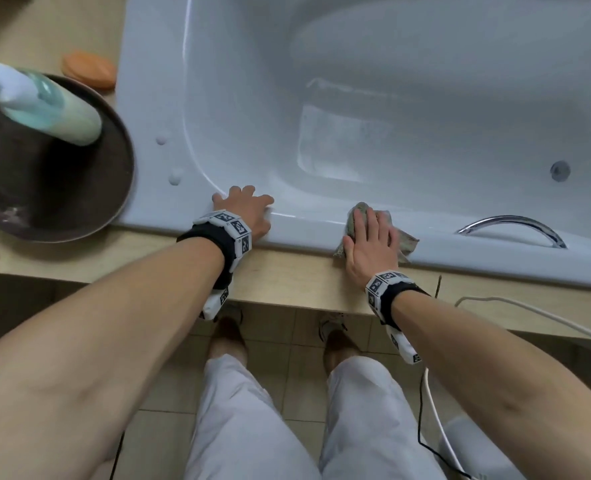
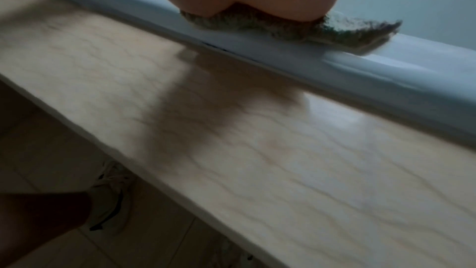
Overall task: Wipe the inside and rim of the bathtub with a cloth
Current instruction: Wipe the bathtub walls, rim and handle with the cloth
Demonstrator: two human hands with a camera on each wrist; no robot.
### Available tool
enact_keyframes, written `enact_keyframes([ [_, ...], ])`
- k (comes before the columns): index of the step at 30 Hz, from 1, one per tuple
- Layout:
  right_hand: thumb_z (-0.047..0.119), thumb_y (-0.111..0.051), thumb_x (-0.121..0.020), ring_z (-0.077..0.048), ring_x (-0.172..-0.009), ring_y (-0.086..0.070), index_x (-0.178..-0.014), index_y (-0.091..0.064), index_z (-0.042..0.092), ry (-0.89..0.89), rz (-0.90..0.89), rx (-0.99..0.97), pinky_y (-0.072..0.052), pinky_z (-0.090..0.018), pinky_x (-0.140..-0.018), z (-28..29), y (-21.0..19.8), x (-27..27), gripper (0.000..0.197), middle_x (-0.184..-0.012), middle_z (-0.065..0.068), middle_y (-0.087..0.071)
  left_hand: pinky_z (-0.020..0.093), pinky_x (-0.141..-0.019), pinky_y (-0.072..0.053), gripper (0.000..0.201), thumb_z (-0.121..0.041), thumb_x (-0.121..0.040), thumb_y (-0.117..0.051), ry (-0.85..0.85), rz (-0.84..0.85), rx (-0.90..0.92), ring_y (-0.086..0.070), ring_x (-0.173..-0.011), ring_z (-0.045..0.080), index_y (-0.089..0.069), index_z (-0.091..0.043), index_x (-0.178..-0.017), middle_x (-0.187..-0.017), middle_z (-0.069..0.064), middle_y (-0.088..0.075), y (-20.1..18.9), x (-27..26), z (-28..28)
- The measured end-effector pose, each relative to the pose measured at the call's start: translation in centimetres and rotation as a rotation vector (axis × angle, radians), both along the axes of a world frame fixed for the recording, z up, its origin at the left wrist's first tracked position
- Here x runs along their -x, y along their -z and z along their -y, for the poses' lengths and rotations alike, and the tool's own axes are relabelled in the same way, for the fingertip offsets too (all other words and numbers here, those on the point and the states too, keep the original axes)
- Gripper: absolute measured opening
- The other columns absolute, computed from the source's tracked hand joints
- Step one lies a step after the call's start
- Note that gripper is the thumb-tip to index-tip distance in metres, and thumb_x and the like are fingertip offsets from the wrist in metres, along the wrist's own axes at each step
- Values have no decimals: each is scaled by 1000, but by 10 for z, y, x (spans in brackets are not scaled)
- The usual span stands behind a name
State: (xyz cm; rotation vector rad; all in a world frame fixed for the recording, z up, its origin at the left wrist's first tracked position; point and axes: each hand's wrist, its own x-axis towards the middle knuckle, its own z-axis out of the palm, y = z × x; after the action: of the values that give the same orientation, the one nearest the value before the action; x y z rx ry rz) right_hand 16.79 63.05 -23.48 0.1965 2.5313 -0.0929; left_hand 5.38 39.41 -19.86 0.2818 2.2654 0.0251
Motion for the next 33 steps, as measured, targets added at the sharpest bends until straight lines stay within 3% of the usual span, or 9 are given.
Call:
enact_keyframes([
  [4,42,-20,-101,-27,-150,-5,-156,-4,21,-3,0,26,-9,-46,-119,72,-1,18,61,-164,-6,-7,55,-110,-18,49,-32,-93,-46,50,-44,-34,-21,-141,24,-40,-35,-142,-151,4,-30,-5,19,54],
  [9,42,-20,-101,-26,-149,-12,-156,-8,21,-61,-13,75,-10,-44,-115,166,3,44,60,-163,-4,-14,58,-110,-15,45,-30,-88,-50,194,-162,-22,-14,-141,33,-48,-36,-132,-152,6,-25,-5,40,102],
  [13,42,-23,-101,-25,-149,-11,-156,-6,22,20,-20,100,-5,-44,-115,195,6,49,61,-163,-4,-13,68,-108,-7,48,-29,-87,-51,274,-173,17,-12,-142,33,-43,-38,-134,-155,6,-19,-6,48,118],
  [17,44,-20,-101,-23,-150,-8,-156,-3,22,-25,-9,100,-3,-42,-118,167,5,38,62,-163,-4,-10,72,-105,-6,53,-30,-87,-49,261,-181,26,-15,-141,32,-36,-39,-137,-154,6,-18,-6,45,112],
  [23,47,-11,-95,-23,-150,-6,-156,-5,21,0,-2,23,-3,-42,-118,83,0,16,67,-163,-5,-9,64,-109,-10,51,-28,-88,-46,212,-138,22,-15,-142,31,-39,-39,-138,-153,6,-20,-12,37,84],
  [27,44,-14,-101,-22,-150,-5,-156,-1,23,45,17,13,-4,-43,-120,40,-2,8,61,-164,-4,-7,61,-111,-10,54,-28,-88,-47,164,-92,54,-12,-144,29,-37,-39,-141,-154,5,-19,-16,38,63],
  [33,42,-17,-103,-22,-150,-10,-155,-9,22,106,14,15,-8,-43,-121,-15,-7,3,57,-163,-4,-14,59,-111,-12,54,-31,-89,-47,149,-67,76,-13,-144,28,-37,-39,-141,-156,6,-19,-14,32,33],
])
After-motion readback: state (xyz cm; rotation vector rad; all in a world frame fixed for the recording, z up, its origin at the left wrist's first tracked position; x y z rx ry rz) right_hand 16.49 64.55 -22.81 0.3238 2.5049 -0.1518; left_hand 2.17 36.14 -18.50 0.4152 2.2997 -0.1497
